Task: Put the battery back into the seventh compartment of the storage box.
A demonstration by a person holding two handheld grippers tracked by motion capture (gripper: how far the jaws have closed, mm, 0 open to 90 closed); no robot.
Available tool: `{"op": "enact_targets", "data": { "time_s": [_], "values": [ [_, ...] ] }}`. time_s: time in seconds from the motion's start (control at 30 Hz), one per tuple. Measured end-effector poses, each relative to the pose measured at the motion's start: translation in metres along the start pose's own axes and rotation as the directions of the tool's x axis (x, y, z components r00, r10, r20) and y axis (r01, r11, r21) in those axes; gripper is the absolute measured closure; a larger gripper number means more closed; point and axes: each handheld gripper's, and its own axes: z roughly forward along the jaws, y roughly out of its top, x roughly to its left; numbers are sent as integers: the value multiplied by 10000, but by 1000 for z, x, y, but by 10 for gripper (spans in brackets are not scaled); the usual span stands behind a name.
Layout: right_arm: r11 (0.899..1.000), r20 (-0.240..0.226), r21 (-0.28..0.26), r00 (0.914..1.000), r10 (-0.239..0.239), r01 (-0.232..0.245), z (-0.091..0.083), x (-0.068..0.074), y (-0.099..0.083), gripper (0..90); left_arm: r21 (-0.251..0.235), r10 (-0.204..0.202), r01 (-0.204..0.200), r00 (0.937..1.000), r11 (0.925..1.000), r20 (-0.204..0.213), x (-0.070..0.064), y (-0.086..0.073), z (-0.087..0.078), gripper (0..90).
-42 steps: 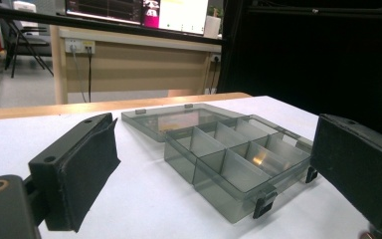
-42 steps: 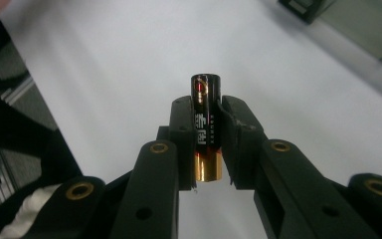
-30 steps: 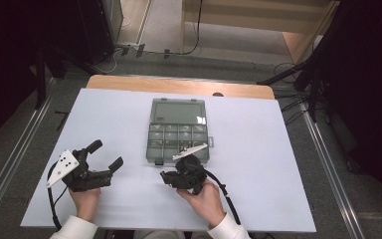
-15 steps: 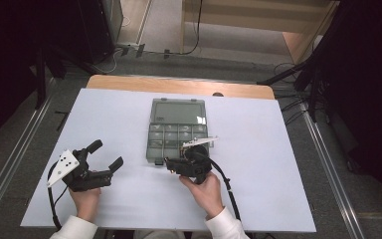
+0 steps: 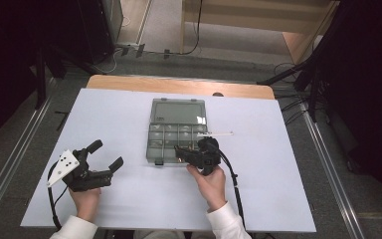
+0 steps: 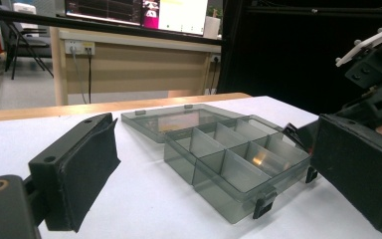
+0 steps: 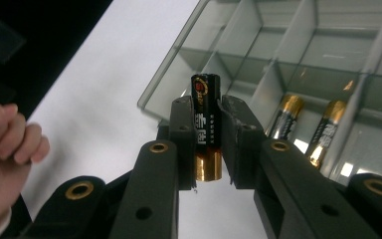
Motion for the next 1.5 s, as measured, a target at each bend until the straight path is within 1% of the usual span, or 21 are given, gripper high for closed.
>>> {"op": "enact_targets", "data": {
  "time_s": [0.07, 0.1, 0.13, 0.17, 0.27, 0.53, 0.57, 0.63, 0.7, 0.73, 0.83, 0.87, 0.9, 1.0, 1.13, 1.17, 1.27, 1.3, 1.33, 1.4, 1.5],
  "values": [
    [9987, 60, -269, 9991, 424, -422, 0, -5, 2, 779, 14, 3, -3, 10000, 10000, -18, 0, 0, 0, 45],
    [9987, 60, -269, 9991, 424, -422, 0, -5, 2, 779, 12, -8, 8, 10000, 10000, -30, 0, 0, 0, 45],
    [9949, 79, -510, 9962, 873, -867, -1, -10, 4, 778, 19, -13, 13, 10000, 10000, -25, 0, 0, 0, 45],
    [9949, 79, -510, 9962, 873, -867, -1, -10, 4, 778, 23, -5, 5, 10000, 10000, -23, 0, 0, 0, 45],
    [9890, 328, -710, 9906, 1327, -1301, 0, -16, 6, 778, 17, -22, 22, 10000, 10000, -8, 0, 0, 0, 45],
    [9863, 662, -558, 9851, 1586, -1550, 8, -26, 8, 768, 10, -34, 34, 10000, 10000, -5, 1, 0, 0, 45],
    [9876, 779, -507, 9852, 1524, -1487, 9, -26, 7, 691, 8, -31, 31, 10000, 10000, -7, 1, 0, 0, 45],
    [9875, 825, -548, 9850, 1519, -1477, 8, -26, 7, 659, 7, -32, 32, 10000, 10000, -5, 1, 0, 0, 45],
    [9866, 830, -781, 9852, 1498, -1434, 4, -24, 8, 553, 11, -32, 32, 10000, 10000, -6, 1, 0, 0, 45],
    [9866, 830, -781, 9852, 1498, -1434, 4, -24, 8, 553, 14, -40, 40, 10000, 10000, 2, 1, 0, 0, 45],
    [9928, 690, -645, 9921, 1049, -1005, 2, -25, 8, 357, 10, -44, 44, 10000, 10000, 0, 1, 0, 0, 45],
    [9967, 751, -469, 9948, 693, -659, 1, -24, 7, 191, 6, -69, 69, 10000, 10000, -4, 1, 0, 1, 45],
    [9981, 748, -406, 9960, 496, -467, 2, -24, 7, 121, 8, -75, 75, 10000, 10000, -3, 1, 0, 1, 45],
    [9994, 718, -225, 9971, -245, 262, 1, -22, 6, 0, 18, -65, 65, 10000, 10000, 19, 0, 0, 1, 45],
    [9934, 883, -266, 9902, -1087, 1114, -3, -19, 4, 0, 23, -88, 88, 10000, 10000, 10, 1, 0, 1, 45],
    [9934, 883, -266, 9902, -1087, 1114, -3, -19, 4, 0, 23, -88, 88, 10000, 10000, 10, 1, 0, 1, 45],
    [9843, 830, -665, 9840, -1577, 1634, -13, -21, 3, 0, 40, -67, 67, 10000, 10000, 28, 0, 0, 0, 45],
    [9843, 830, -665, 9840, -1577, 1634, -13, -21, 3, 0, 40, -67, 67, 10000, 10000, 28, 0, 0, 0, 45],
    [9771, 918, -878, 9783, -1856, 1936, -20, -22, 3, 0, 35, -98, 98, 9999, 9999, 38, 0, -1, 1, 45],
    [9730, 981, -967, 9748, -2002, 2095, -23, -23, 2, 0, 67, -65, 65, 10000, 10000, 32, 0, 0, 1, 45],
    [9526, 1336, -1364, 9579, -2541, 2718, -37, -27, -2, 0, 75, -47, 47, 10000, 10000, 28, 0, -1, 1, 45]
  ]
}}
